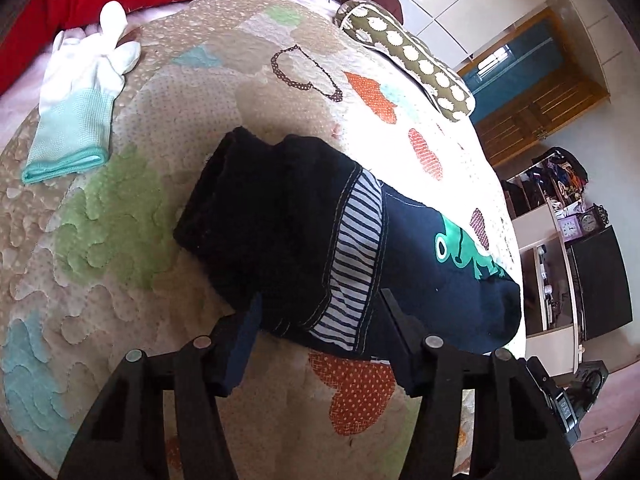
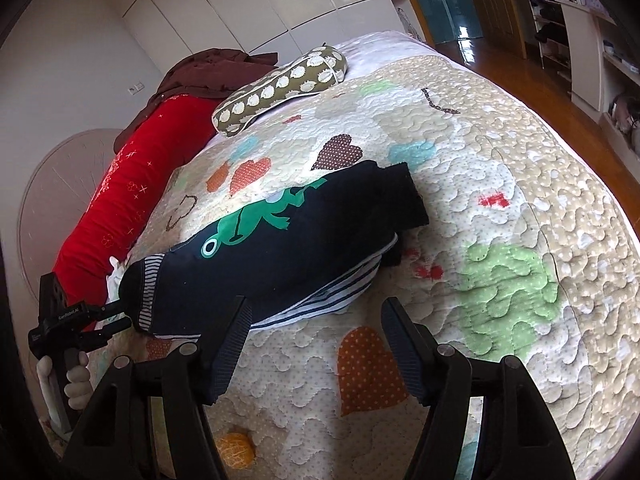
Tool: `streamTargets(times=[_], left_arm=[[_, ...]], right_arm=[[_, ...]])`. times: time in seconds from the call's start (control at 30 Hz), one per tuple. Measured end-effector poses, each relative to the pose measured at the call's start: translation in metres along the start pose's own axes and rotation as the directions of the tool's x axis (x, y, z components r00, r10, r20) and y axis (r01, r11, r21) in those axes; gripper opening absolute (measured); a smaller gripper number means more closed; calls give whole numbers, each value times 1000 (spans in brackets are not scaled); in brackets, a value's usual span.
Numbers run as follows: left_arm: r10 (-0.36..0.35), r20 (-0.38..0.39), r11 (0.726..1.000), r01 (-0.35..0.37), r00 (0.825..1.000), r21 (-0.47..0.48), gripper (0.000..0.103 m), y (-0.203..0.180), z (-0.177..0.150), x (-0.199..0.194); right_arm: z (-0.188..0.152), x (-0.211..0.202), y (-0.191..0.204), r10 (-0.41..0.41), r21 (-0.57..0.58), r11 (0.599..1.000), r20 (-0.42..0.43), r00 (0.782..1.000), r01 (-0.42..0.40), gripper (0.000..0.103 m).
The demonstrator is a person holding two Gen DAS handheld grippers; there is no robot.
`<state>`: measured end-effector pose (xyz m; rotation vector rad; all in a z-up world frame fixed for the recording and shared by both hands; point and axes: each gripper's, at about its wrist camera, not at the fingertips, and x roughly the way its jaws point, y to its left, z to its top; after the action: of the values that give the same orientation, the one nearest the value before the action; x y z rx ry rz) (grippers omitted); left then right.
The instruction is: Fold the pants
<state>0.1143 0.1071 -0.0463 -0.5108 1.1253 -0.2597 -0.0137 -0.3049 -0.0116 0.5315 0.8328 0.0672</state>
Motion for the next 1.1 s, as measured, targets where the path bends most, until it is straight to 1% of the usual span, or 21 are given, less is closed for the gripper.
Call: streamTargets(times=[0.03,0.13,0.17,0.2,0.23,0.27,0.33,0.43,0.53,0.57,0.6,0.63,0.7,0.77,0.8,0.83,0.87,0.9,0.93,1.03,1.1], left_arm=[[22,-10,1000,-22,1000,0,57,-1,2,5],[34,-20,999,-34,999,14,55,-6,5,14],[39,-14,999,-39,999,18,43,-9,6,14],[55,-11,998,-55,998,25,34,-12,7,15],[76,-12,997,-76,997,29,18,-14,8,15],[90,-18,996,-90,996,28,10,-15,10,16],[99,-26,995,-98,995,18,6,-14,13,15],[92,-16,996,-92,996,12,5,-13,15,6],[64,5,998,-64,998,0,5,-15,15,-10],[53,9,999,-53,999,-3,5,-16,15,-13],[44,11,999,-44,999,-2,5,-17,15,-16],[34,13,999,-34,999,-1,5,-20,14,-19],[12,14,1000,-12,1000,5,5,-25,14,-23],[14,5,999,-14,1000,32,5,-32,15,-22],[42,-9,998,-41,999,57,5,-35,17,-18],[79,-30,994,-76,996,82,5,-36,18,-11],[108,-46,991,-104,993,83,5,-33,20,-4],[111,-63,992,-106,992,69,5,-27,21,0],[85,-73,995,-81,994,59,5,-21,21,1],[12,-57,999,-9,998,45,7,-11,21,-5],[-38,-38,999,39,999,25,9,-6,23,-10]], right_arm=[[0,1,1,0,-1,1000,-2,1000,0,72],[-1,4,2,13,10,1000,-8,1000,-13,72],[-1,4,2,19,11,1000,-8,1000,-19,72],[-1,4,3,25,9,1000,-9,1000,-25,72],[0,5,4,33,6,999,-8,999,-33,72],[0,4,5,44,6,999,-7,999,-44,72],[3,3,6,72,11,997,-3,997,-72,72],[4,0,9,167,37,985,-2,986,-166,73],[4,5,24,296,51,954,-27,955,-295,73],[4,9,32,336,51,941,-41,941,-334,73],[4,14,40,387,54,922,-63,920,-384,73],[3,22,49,449,63,893,-95,888,-445,73],[-1,40,69,576,113,817,-162,801,-565,73],[-6,61,88,662,174,750,-211,719,-639,73],[-8,72,98,684,204,729,-234,691,-653,73],[-11,83,107,689,220,725,-258,678,-653,73],[-14,92,117,676,213,736,-282,680,-643,73],[-16,100,126,657,196,752,-305,689,-630,73],[-19,107,134,642,185,763,-326,694,-619,73],[-23,118,149,634,186,768,-356,686,-613,73],[-21,121,153,624,169,775,-363,692,-609,73]])
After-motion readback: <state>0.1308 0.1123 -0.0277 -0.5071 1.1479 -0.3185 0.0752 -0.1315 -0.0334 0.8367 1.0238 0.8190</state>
